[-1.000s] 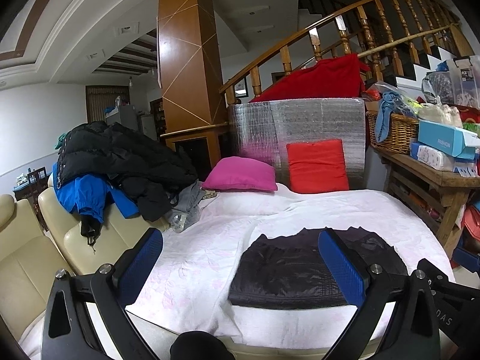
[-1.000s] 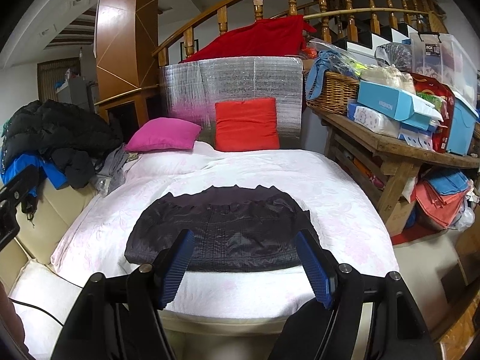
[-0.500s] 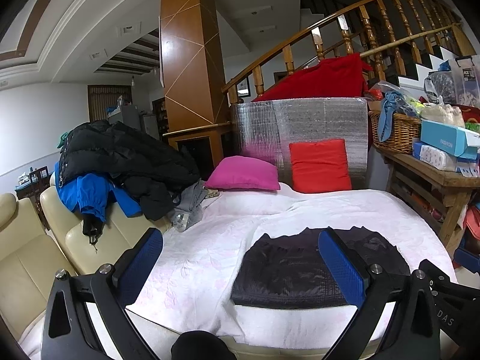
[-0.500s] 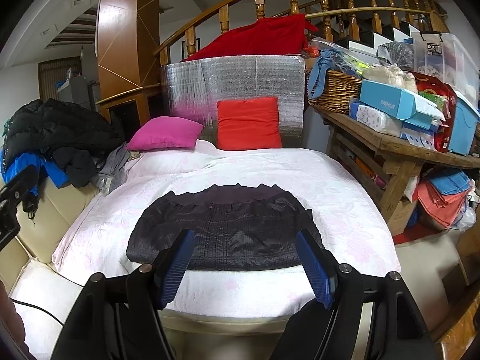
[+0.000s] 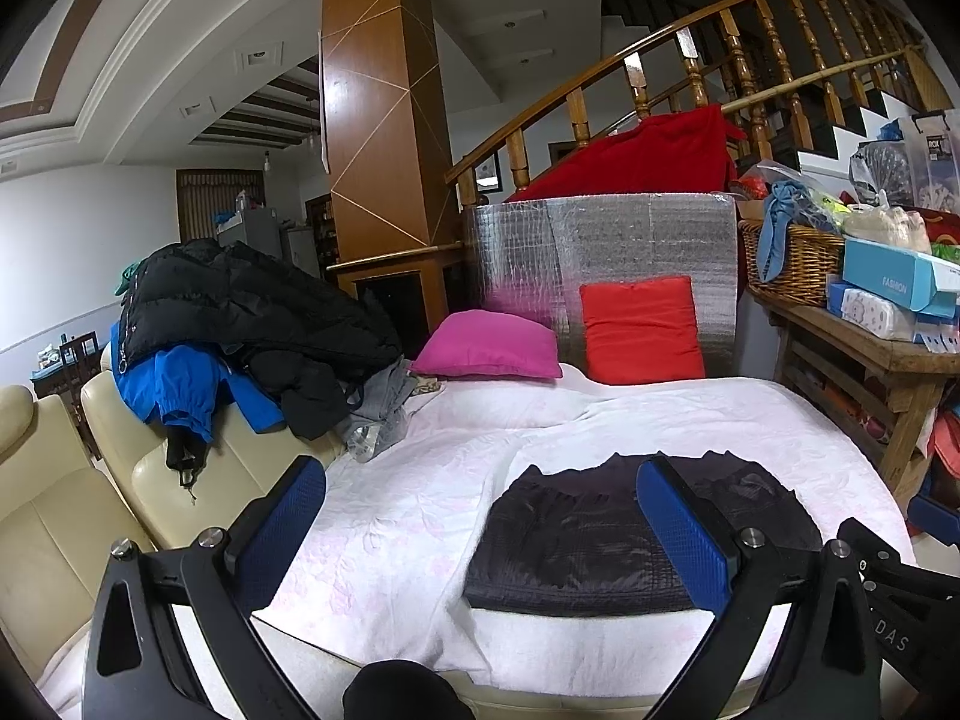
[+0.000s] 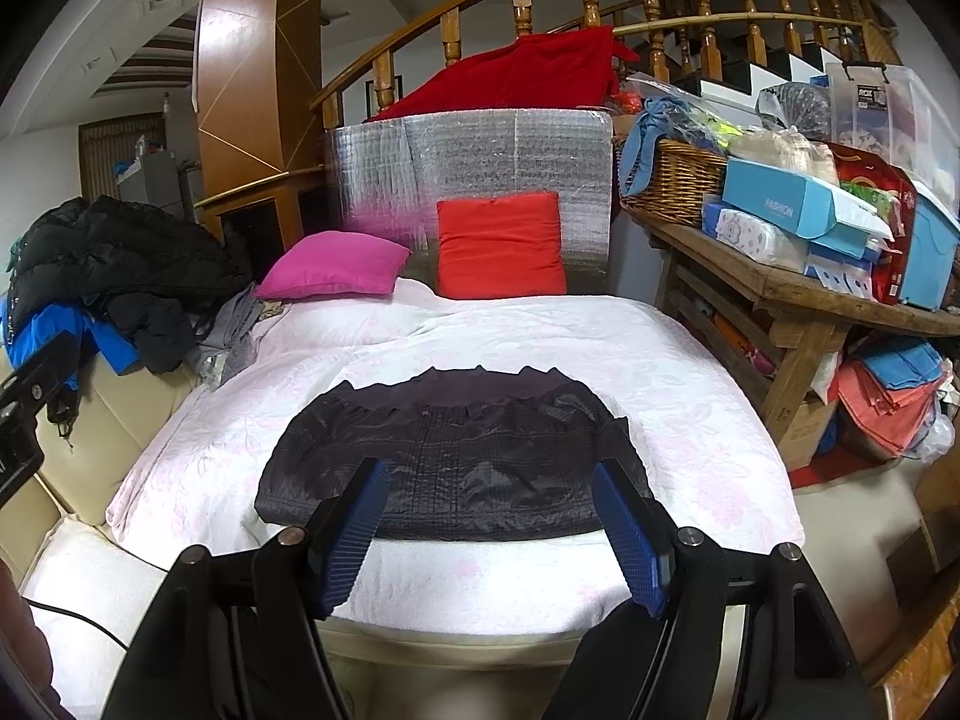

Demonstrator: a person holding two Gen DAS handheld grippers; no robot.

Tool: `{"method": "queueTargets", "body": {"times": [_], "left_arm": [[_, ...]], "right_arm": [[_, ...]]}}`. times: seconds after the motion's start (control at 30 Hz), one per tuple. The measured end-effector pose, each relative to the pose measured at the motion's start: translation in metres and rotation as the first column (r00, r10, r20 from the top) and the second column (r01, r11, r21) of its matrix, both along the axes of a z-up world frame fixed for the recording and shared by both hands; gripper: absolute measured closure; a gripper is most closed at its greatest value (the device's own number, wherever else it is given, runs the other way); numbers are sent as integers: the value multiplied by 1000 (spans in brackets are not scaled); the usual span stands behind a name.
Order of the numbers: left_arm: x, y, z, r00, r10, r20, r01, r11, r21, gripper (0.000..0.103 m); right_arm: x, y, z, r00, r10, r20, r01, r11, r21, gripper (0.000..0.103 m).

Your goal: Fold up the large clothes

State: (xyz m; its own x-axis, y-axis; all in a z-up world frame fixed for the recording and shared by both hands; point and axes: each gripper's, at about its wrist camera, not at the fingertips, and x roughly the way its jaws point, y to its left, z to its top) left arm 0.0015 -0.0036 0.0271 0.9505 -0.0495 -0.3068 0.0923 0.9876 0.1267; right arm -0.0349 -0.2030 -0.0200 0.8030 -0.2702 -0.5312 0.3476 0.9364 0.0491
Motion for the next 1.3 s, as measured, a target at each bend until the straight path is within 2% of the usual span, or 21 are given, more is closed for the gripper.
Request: {"method": "queueTargets", "body": {"times": [1.0, 1.3], "left_arm": [[7, 2, -5, 1000, -5, -16, 5, 1000, 12, 0], [11, 6, -6, 999, -19, -31, 19, 1000, -5, 0]], "right_arm": [[10, 0, -5, 1000, 1, -9, -1, 1000, 9, 29], [16, 2, -7, 1000, 8, -13, -8, 1000, 2, 29]]}}
